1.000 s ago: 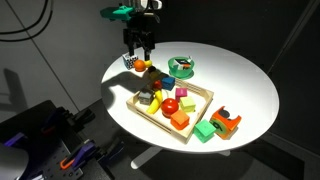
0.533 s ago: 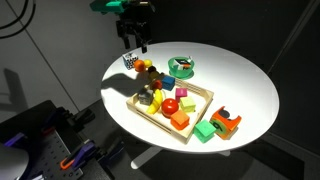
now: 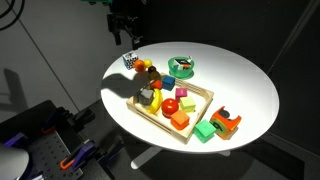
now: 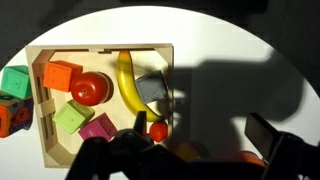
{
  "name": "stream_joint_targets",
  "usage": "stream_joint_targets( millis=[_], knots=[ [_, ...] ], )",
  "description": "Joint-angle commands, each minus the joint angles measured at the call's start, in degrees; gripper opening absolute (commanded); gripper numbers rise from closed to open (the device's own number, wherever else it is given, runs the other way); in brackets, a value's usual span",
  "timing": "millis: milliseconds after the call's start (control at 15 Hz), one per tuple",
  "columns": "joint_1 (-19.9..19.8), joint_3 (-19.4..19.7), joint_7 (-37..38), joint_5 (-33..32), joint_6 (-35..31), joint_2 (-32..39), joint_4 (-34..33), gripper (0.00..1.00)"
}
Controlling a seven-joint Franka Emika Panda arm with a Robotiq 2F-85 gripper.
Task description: Put the strawberry in the box
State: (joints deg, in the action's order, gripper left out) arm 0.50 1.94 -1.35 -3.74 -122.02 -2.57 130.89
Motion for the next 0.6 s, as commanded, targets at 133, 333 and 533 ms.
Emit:
stream_joint_targets(
  millis=[133, 333, 533],
  knots=[
    [-0.4, -0.6, 0.0, 0.1, 2.2, -0.8, -0.1, 1.0],
    [-0.4, -0.6, 0.0, 0.1, 2.1, -0.5, -0.1, 1.0],
    [-0.4, -0.6, 0.0, 0.1, 2.1, -0.4, -0.1, 1.0]
  ],
)
